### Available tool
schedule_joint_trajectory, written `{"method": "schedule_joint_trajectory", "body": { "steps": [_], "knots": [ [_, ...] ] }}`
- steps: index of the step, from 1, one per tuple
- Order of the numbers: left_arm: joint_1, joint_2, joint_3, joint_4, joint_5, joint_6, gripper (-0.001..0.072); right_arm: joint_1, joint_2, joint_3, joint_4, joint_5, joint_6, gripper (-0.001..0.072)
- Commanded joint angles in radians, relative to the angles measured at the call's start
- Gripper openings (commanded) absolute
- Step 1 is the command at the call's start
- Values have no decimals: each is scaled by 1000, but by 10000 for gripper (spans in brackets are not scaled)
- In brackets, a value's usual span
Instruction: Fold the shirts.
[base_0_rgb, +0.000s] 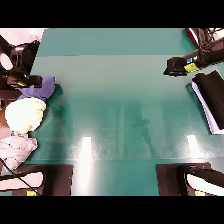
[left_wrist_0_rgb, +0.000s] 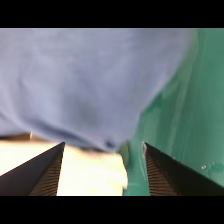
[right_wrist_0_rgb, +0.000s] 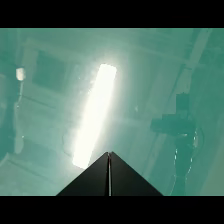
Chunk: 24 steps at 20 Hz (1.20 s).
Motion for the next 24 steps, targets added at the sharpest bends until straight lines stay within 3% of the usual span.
{"method": "schedule_joint_trajectory", "body": {
  "steps": [1,3,4,7,10,14,18,24],
  "knots": [
    [21,-63,-60,16,112,-12,579,1,1,0,1,9,2,16],
    [21,-101,-60,16,114,-17,578,1,1,0,0,21,1,16],
    [21,-112,-60,16,116,-22,524,1,1,0,0,24,1,16],
    [21,-116,-53,5,124,-19,38,1,1,0,0,26,1,16],
    [21,-113,18,-63,42,-15,30,1,1,0,0,20,1,16],
    [-22,-24,193,-172,6,69,29,1,1,13,2,3,1,16],
    [-135,128,393,-264,-25,118,30,-2,1,107,-1,-1,1,16],
    [-376,267,619,-598,-154,199,29,-2,1,264,-3,0,1,16]
  ]
}}
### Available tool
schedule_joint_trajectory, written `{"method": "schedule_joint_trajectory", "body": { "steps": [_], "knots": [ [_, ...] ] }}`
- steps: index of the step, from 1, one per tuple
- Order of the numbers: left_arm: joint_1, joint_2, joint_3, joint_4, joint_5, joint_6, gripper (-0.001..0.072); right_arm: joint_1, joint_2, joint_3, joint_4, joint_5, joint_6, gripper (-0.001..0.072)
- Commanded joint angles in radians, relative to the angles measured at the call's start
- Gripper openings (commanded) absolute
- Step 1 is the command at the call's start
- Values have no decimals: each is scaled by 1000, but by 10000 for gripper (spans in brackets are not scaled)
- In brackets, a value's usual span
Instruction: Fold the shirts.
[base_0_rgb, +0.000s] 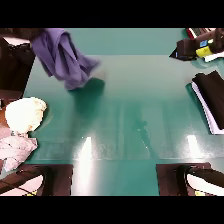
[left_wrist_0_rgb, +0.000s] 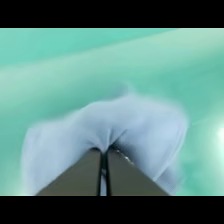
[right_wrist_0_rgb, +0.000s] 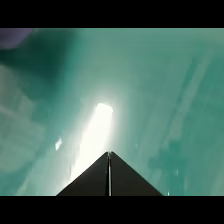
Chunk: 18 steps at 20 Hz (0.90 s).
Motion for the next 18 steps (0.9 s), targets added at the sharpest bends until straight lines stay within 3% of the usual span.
{"method": "schedule_joint_trajectory", "body": {
  "steps": [1,6,13,14,15,16,18],
  "knots": [
    [-150,59,120,-172,-79,44,29,-1,0,83,-2,-1,0,16],
    [-324,31,103,-171,-127,44,29,-1,0,148,-2,-1,0,16],
    [-354,-164,-49,-151,-158,43,31,-1,40,100,-1,1,0,16],
    [-351,-199,-52,-117,-160,43,100,-1,50,82,-3,0,0,16],
    [-345,-221,-52,-81,-160,40,443,-1,58,66,-15,0,0,16],
    [-335,-231,-52,-39,-165,18,707,-1,68,48,-31,1,0,16],
    [-288,-225,-52,-6,-220,-5,710,-1,86,16,-76,0,0,16]
  ]
}}
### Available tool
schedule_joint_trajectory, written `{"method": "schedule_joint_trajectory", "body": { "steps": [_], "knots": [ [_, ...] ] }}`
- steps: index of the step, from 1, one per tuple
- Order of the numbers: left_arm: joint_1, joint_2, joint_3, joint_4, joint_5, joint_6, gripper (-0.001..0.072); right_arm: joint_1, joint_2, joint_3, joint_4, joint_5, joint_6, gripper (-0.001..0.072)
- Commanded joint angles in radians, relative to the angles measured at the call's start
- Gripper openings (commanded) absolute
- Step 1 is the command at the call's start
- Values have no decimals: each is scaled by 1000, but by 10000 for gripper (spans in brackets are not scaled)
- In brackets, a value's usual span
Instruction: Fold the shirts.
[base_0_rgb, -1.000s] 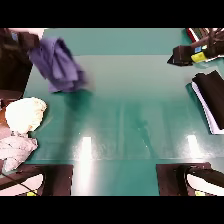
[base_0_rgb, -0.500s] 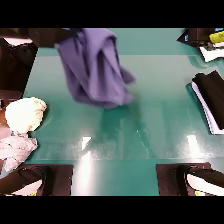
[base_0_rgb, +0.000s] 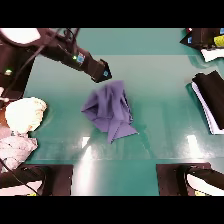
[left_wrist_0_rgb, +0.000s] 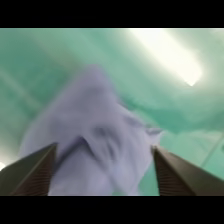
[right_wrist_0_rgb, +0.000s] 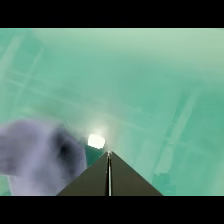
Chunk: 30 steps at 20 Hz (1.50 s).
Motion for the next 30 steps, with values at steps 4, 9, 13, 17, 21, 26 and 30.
{"method": "schedule_joint_trajectory", "body": {
  "steps": [4,9,13,17,21,26,30],
  "knots": [
    [158,-19,-32,71,-246,-75,710,0,53,-98,-101,-18,0,16],
    [151,58,-359,27,-117,-114,710,0,53,-131,-101,-32,0,16],
    [79,148,-733,-19,117,-205,711,0,41,-131,-102,-40,0,16],
    [-51,160,-929,-27,298,-269,711,0,29,-131,-101,-47,0,16],
    [-109,155,-1002,-52,477,-342,711,0,27,-131,-101,-47,0,16],
    [-109,95,-1003,-107,550,-361,711,0,27,-131,-101,-46,0,16],
    [-109,82,-1001,-154,612,-361,703,0,27,-131,-100,-42,0,16]
  ]
}}
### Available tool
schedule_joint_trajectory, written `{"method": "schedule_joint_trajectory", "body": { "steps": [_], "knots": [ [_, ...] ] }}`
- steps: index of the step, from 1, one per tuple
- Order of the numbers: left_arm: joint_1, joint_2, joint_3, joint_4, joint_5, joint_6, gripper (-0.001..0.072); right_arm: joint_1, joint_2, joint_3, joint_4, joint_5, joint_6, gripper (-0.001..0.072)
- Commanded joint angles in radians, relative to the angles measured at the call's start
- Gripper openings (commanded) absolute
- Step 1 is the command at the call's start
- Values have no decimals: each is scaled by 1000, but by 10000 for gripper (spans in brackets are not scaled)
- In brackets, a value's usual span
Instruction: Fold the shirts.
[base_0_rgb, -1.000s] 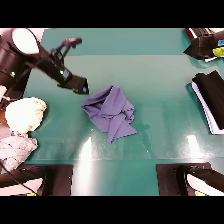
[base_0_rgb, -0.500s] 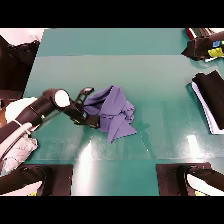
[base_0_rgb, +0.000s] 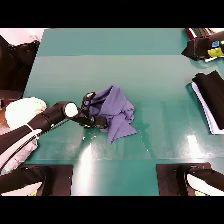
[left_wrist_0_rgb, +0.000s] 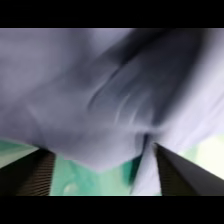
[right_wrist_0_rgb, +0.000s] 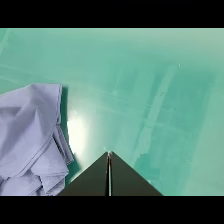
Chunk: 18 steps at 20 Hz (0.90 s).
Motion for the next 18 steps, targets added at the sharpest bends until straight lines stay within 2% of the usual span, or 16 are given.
{"method": "schedule_joint_trajectory", "body": {
  "steps": [1,3,4,7,8,9,10,11,13,18],
  "knots": [
    [-2,-13,-3,-33,61,-5,468,0,-1,0,8,3,0,16],
    [-2,-13,-2,-33,59,3,68,8,-3,-1,9,6,0,16],
    [-2,-10,3,-27,53,9,30,19,-10,-1,9,14,0,16],
    [-2,16,60,26,-7,29,30,92,-69,-1,10,70,1,19],
    [-2,31,84,66,-31,28,30,122,-98,-1,10,85,0,81],
    [-2,53,111,115,-58,28,30,154,-134,-1,13,97,0,303],
    [-2,76,134,159,-85,27,30,179,-169,-1,37,102,0,450],
    [-2,98,153,199,-112,28,29,199,-212,-1,81,100,0,493],
    [-1,134,177,242,-170,28,30,222,-296,-1,163,77,-1,493],
    [0,158,176,257,-251,28,29,227,-444,0,342,-80,9,493]
  ]
}}
